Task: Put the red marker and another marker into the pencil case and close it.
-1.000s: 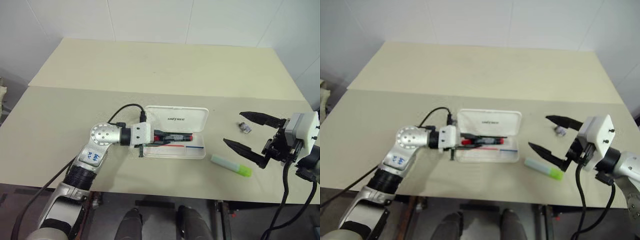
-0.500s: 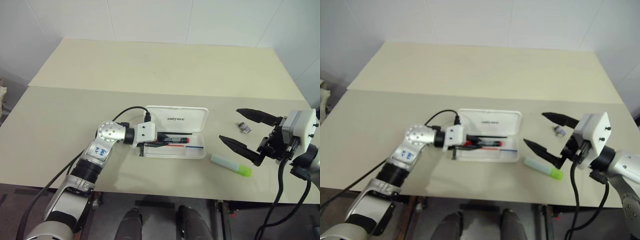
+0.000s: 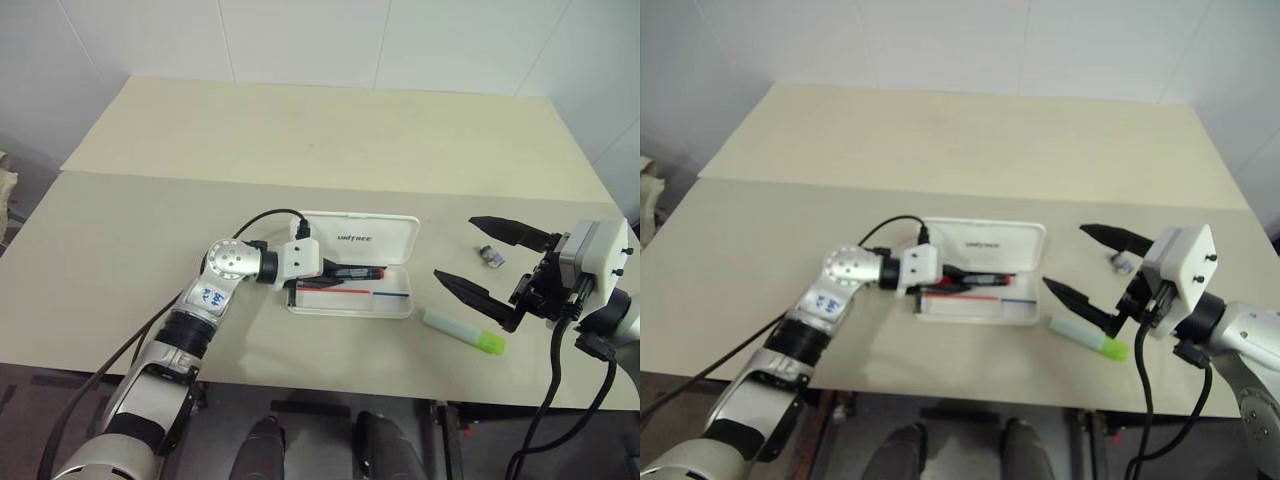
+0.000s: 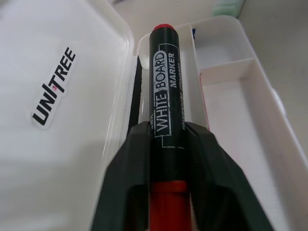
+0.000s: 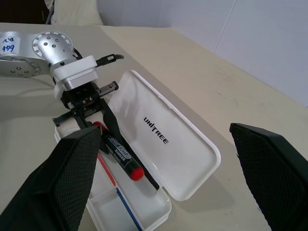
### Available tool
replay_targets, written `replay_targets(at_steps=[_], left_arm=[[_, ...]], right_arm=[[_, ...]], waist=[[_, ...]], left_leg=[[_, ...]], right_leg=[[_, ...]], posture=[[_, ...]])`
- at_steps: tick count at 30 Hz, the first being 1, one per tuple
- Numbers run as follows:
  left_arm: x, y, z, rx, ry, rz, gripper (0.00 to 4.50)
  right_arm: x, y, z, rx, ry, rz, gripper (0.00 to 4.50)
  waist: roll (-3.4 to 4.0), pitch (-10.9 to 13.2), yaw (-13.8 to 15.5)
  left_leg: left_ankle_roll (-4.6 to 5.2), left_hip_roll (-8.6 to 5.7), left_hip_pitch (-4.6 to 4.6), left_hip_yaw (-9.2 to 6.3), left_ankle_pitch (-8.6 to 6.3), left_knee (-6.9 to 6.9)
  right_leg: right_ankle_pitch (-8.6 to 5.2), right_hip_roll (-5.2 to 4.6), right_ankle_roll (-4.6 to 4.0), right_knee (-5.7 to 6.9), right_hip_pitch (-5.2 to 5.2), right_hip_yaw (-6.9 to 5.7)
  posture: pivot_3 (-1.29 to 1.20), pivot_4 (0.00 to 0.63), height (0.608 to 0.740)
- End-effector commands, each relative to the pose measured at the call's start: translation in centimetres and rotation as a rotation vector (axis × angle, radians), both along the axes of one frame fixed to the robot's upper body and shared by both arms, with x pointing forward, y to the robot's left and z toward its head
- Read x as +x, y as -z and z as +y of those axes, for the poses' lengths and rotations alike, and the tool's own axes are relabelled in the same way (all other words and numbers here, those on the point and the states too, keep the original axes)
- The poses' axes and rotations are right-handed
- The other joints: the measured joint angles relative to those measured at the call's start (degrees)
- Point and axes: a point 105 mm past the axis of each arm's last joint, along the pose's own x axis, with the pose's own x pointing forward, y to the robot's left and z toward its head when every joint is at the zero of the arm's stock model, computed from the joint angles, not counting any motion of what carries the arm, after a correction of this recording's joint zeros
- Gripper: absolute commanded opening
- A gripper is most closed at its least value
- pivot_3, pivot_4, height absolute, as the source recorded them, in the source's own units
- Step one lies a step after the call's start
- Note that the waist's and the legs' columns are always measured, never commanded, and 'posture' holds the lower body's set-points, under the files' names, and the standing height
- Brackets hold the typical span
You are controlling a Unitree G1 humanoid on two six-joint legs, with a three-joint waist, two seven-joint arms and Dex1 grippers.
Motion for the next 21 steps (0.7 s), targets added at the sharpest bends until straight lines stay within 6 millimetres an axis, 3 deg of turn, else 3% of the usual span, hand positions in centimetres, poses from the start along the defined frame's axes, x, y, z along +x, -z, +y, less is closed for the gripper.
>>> replay_targets(at_steps=[1, 4, 13, 16, 18, 21], left_arm=[[0.0, -0.9, -0.8, 0.011, 0.032, -0.069, 2.21], [-0.2, -1.0, -0.9, 0.009, 0.047, -0.082, 3.18], [-2.4, -2.8, -0.6, -0.108, 0.129, -0.002, 3.18], [-3.5, -3.3, -0.2, -0.141, 0.158, 0.068, 3.71], [-3.9, -3.4, 0.1, -0.146, 0.161, 0.092, 4.44], [-4.7, -4.2, 1.2, -0.174, 0.182, 0.097, 4.48]], right_arm=[[-0.5, -0.6, 0.7, 0.007, -0.028, -0.038, 4.50], [-0.5, -0.6, 0.7, 0.009, -0.028, -0.039, 4.50], [0.0, 0.1, 0.7, 0.044, -0.027, -0.017, 4.50], [0.3, 0.6, 0.0, 0.063, 0.001, 0.006, 4.50], [0.4, 0.9, -0.4, 0.066, 0.016, 0.018, 4.50], [0.2, 2.3, -1.6, 0.055, 0.048, 0.096, 4.50]], waist=[[0.00, 0.0, 0.0], [0.00, 0.0, 0.0], [0.00, 0.0, -0.1], [0.00, 0.0, -0.1], [0.01, 0.0, -0.1], [0.01, 0.0, -0.1]], left_leg=[[0.00, 0.00, 0.00, 0.00, 0.00, 0.00], [0.00, 0.00, 0.00, 0.00, 0.00, -0.02], [0.01, 0.00, -0.02, 0.00, -0.01, -0.09], [0.01, 0.00, 0.00, 0.00, -0.01, -0.09], [0.00, 0.00, 0.00, 0.00, -0.01, -0.09], [0.01, 0.01, 0.01, 0.00, 0.00, -0.09]], right_leg=[[0.00, 0.00, 0.00, 0.00, 0.00, 0.00], [0.01, 0.00, 0.02, -0.01, 0.00, 0.00], [0.12, 0.00, 0.24, 0.00, -0.01, 0.00], [0.12, 0.00, 0.24, 0.02, -0.01, 0.00], [0.11, 0.00, 0.22, 0.03, -0.01, 0.00], [0.10, 0.01, 0.19, 0.05, -0.01, -0.01]], posture=[[0.00, 0.150, 0.740], [0.00, 0.150, 0.740], [0.00, 0.150, 0.740], [0.00, 0.150, 0.740], [0.00, 0.150, 0.740], [0.00, 0.150, 0.740]])
